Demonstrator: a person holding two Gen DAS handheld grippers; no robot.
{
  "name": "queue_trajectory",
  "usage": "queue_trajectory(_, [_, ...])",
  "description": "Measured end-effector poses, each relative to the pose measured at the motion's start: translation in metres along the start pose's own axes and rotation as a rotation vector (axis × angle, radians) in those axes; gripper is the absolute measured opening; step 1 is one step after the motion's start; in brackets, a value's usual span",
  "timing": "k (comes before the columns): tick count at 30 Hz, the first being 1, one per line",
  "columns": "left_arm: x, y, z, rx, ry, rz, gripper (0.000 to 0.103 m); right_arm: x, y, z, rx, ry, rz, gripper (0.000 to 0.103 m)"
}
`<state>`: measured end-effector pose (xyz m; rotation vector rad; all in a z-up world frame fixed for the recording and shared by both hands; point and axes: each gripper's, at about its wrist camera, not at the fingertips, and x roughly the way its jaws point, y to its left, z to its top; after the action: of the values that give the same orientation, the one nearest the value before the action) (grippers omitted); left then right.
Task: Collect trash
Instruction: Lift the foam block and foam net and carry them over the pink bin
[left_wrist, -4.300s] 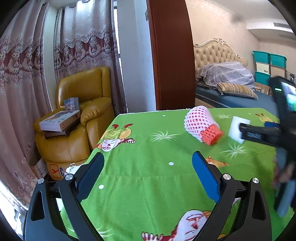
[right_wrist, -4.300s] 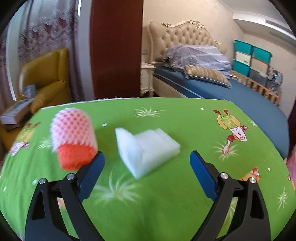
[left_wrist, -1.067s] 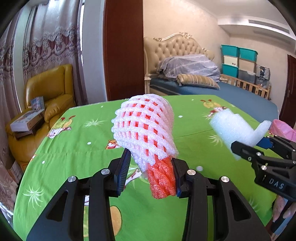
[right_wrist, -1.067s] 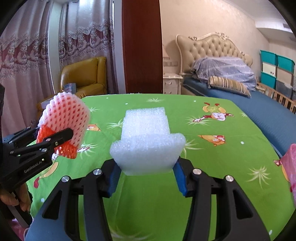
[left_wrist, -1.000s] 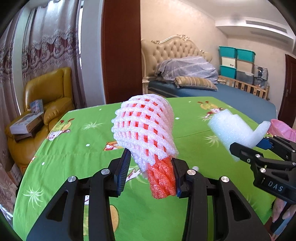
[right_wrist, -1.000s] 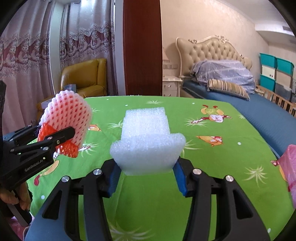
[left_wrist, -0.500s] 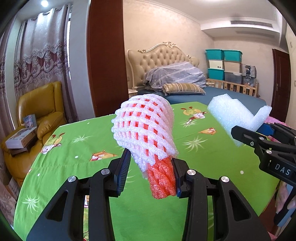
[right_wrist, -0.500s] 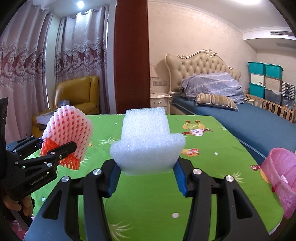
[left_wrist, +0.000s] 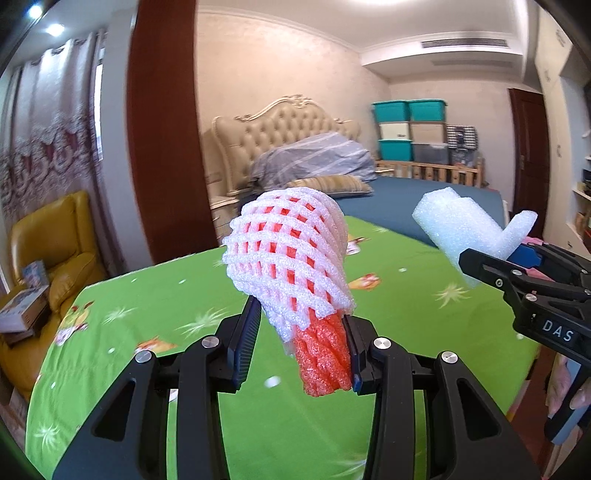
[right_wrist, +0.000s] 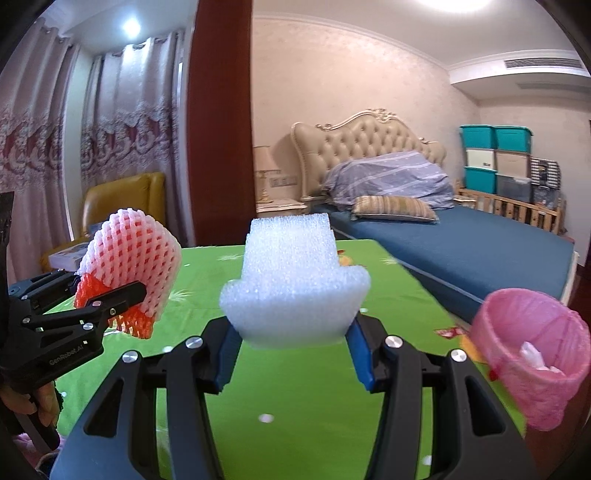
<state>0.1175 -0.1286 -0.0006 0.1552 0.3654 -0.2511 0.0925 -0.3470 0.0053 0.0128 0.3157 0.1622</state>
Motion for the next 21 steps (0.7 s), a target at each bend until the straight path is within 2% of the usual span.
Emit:
queue_trajectory(12, [0.032,-0.086,0.033,0.082,-0.004,-0.205,0.038,-0.03,-0.103,-0.01,0.051,-0.022,-0.196,0.05])
queue_trajectory(21, [0.074,-0.175,0.058,0.142,0.025,-0.407,0.038,-0.05,-0.185,-0.022,0.064,0.0,-0.347,0.05])
